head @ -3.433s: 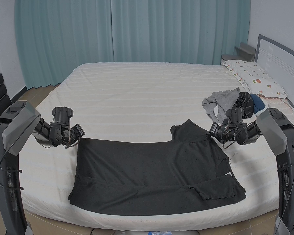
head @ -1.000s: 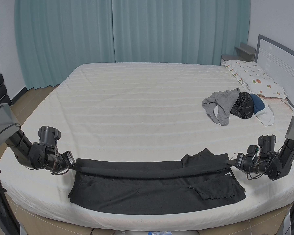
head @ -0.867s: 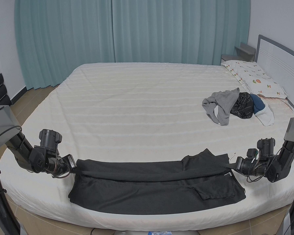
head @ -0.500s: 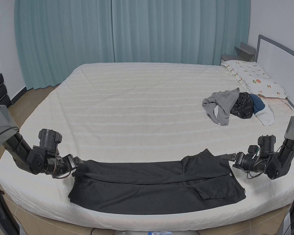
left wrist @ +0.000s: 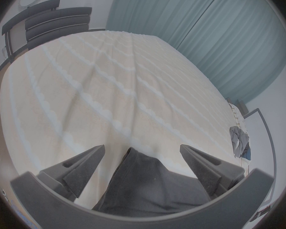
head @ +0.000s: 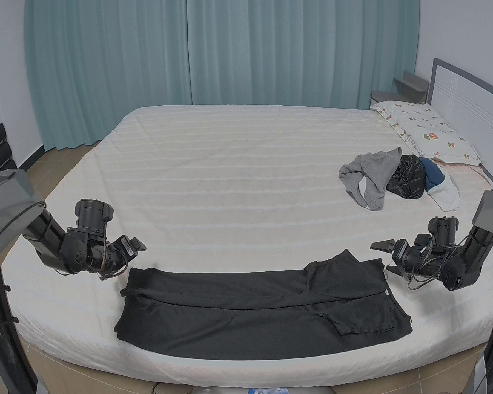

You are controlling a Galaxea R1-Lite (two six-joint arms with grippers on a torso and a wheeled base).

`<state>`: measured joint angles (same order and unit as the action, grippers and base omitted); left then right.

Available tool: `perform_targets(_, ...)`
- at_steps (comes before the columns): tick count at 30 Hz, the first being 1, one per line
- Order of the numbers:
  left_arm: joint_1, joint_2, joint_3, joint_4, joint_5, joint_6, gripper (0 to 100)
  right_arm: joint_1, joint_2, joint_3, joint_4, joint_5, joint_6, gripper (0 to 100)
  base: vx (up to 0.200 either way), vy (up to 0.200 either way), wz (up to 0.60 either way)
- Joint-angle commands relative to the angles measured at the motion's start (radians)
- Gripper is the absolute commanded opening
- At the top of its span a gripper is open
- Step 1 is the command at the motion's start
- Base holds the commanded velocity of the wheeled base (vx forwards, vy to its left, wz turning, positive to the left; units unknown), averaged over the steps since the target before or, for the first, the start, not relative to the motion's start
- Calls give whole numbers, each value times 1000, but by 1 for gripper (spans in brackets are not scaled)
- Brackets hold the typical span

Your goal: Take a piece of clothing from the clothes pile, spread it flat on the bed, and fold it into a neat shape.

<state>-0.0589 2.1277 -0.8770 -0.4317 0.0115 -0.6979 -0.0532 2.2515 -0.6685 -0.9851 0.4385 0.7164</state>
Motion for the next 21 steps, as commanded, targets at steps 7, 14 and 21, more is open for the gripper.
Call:
perform_targets(7,-13,147,-65,-5,-19,-42,0,-2,53,-13,0,-24,14,100,0,0,0)
perform_targets(14,-1,121,-54,-4,-8,-91,0,3,69,-20,2,-49,14,100,0,0,0)
perform_targets(21,19,69,-17,-4,-5,-117,0,3,88,-37,0,-49,14,100,0,0,0)
